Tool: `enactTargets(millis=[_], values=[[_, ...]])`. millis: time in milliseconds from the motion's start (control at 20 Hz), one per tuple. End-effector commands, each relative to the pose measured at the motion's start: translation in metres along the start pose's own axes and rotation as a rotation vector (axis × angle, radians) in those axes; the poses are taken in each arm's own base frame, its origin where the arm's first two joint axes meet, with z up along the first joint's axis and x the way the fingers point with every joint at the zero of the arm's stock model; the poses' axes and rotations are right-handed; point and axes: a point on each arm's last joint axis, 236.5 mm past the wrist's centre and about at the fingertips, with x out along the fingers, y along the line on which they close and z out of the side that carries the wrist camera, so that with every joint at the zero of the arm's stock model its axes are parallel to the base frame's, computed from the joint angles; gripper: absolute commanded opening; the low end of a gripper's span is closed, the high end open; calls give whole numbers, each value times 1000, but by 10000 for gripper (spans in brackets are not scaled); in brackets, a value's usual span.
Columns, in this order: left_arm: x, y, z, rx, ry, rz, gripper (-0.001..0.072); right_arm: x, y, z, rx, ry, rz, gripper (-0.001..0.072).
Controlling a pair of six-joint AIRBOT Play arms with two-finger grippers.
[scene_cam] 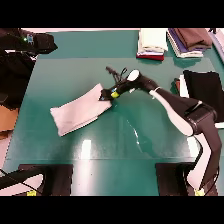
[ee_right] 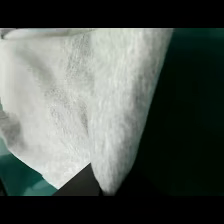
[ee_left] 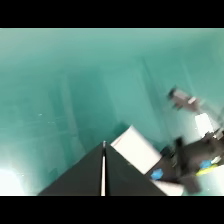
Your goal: Fold the shirts.
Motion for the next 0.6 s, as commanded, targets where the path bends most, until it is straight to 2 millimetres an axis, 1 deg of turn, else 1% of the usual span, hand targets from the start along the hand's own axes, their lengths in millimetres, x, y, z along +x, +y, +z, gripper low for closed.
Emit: enactTargets(millis=[0, 50, 100, 150, 250, 300, 400, 450, 550], values=[[2, -16, -2, 5, 4, -40, 20, -85, -24, 35, -58, -79, -155, 16], [4, -26, -3, 28, 5, -57, 20, -120, -35, 44, -46, -124, -202, 16], [6, -38, -4, 53, 7, -78, 20, -159, -51, 52, -29, -173, -260, 16], [8, -52, -5, 75, 6, -102, 20, -197, -67, 55, -7, -217, -317, 16], [10, -78, -8, 108, 1, -143, 20, -273, -99, 55, 49, -307, -424, 16], [11, -88, -9, 120, -2, -161, 20, -311, -114, 52, 84, -358, -465, 16], [11, -104, -10, 138, -8, -189, 20, -373, -140, 43, 157, -451, -516, 16], [11, -110, -11, 144, -8, -198, 20, -403, -156, 34, 201, -494, -544, 16], [11, -115, -13, 150, -5, -208, 20, -452, -188, 16, 290, -573, -587, 16]])
